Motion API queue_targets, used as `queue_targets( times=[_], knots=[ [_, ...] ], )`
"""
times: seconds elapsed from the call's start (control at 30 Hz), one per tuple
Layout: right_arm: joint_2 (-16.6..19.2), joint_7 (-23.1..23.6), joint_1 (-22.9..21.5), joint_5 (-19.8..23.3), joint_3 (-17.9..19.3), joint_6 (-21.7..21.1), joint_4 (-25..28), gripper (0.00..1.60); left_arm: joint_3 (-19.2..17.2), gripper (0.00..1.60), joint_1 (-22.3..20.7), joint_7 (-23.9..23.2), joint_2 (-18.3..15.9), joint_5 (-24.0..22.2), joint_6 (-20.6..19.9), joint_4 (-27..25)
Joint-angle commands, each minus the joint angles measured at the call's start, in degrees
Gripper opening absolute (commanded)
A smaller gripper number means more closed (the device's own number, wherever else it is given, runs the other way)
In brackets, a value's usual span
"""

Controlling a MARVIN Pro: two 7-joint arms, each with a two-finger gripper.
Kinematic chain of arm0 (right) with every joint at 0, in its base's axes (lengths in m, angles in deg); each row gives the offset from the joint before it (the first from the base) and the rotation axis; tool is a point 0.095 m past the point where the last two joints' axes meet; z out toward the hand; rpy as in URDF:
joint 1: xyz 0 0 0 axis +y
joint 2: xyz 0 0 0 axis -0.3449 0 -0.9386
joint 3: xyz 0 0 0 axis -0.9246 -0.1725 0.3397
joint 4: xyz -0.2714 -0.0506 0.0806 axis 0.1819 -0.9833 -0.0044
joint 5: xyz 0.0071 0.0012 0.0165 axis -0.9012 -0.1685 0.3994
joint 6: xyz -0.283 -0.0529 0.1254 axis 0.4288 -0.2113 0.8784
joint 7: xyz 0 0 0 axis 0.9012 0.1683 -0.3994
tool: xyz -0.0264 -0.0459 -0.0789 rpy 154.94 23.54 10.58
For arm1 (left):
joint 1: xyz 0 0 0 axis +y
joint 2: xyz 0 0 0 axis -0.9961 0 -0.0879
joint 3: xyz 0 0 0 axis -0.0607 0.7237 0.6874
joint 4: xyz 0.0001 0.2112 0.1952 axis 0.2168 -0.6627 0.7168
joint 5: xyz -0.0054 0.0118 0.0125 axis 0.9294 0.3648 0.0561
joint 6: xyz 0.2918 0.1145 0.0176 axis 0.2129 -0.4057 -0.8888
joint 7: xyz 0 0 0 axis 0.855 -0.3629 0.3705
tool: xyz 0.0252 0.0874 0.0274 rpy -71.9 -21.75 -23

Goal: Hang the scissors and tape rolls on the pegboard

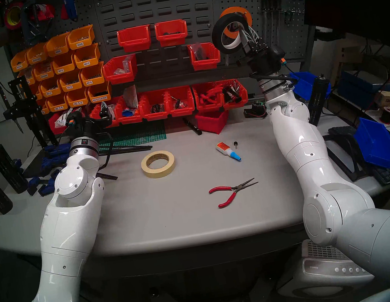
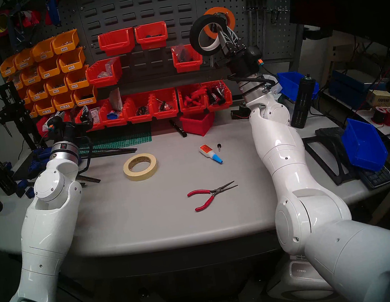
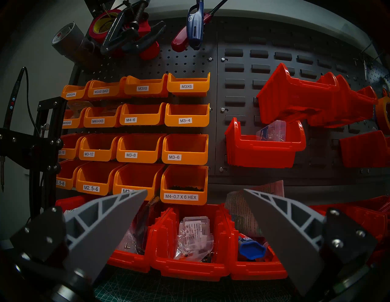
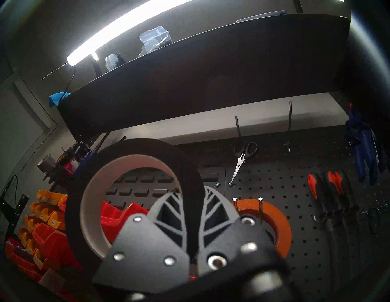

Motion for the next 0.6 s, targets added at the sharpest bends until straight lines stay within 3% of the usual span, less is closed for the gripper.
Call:
queue_targets(
  times=[0.0,0.57],
  knots=[
    [-0.58,-3.65,-6.37,-1.61,1.29,3.91,-0.5,0.0,-0.5,1.6,-1.97,-0.09,-0.12,0.02,0.78,-1.7],
    [-1.71,-12.76,-11.14,-9.05,3.76,10.42,-6.59,0.0,-0.5,1.6,-2.0,-0.09,-0.11,0.02,0.83,-1.72]
  ],
)
